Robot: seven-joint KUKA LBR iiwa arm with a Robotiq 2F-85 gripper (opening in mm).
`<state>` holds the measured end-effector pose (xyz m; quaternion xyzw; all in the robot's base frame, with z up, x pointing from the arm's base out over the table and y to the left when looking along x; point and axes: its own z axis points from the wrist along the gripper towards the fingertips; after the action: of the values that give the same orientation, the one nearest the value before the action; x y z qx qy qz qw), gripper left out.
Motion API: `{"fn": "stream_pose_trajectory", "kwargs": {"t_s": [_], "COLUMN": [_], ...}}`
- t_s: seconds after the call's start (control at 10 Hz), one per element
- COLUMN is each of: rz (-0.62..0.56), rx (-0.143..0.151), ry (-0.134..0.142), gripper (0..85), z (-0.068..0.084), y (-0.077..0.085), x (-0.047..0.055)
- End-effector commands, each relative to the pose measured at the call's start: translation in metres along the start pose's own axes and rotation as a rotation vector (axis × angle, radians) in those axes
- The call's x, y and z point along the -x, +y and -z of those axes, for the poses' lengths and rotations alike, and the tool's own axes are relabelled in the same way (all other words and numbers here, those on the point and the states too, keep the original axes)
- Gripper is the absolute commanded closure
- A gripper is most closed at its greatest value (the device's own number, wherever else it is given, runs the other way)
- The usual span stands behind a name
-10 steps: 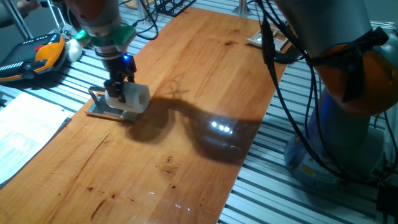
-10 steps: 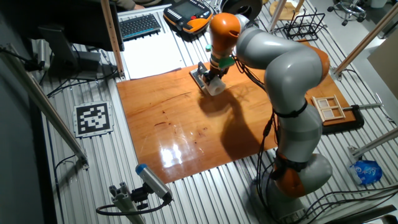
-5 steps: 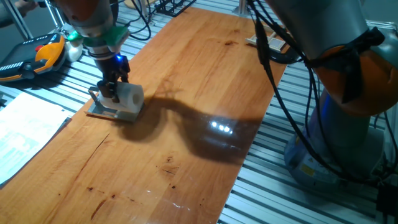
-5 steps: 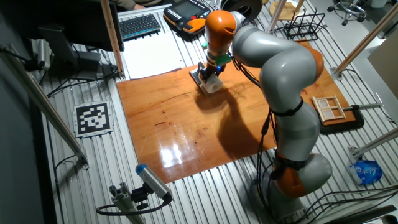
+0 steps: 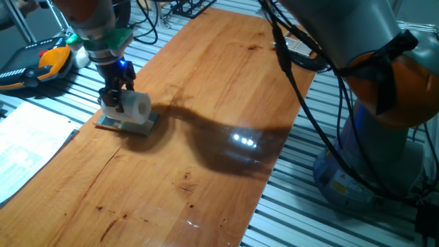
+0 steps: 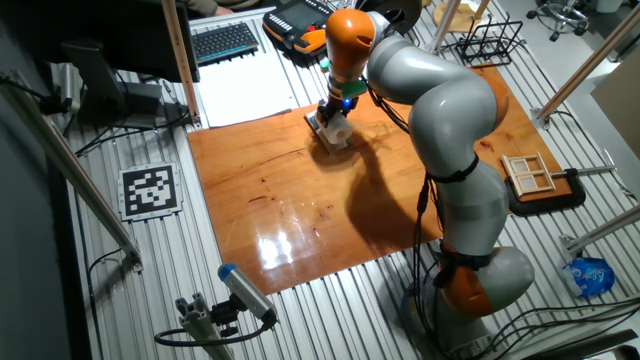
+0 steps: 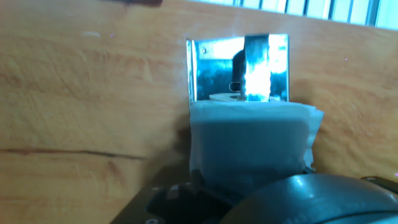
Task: Put the toilet paper on its holder
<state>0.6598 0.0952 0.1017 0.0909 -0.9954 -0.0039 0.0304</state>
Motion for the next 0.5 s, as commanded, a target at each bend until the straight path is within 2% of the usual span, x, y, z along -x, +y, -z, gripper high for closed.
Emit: {"fn": "stream_pose_trajectory", "kwargs": {"t_s": [0.0, 0.4], "rz": [0.001, -0.041], "rx": [0.004, -0.001], "ry": [-0.001, 0.009], "gripper": [34.0, 34.0], "z": [-0.0019, -0.0026], "y": [-0.0022, -0.0029], "x": [0.0042, 0.0074]}}
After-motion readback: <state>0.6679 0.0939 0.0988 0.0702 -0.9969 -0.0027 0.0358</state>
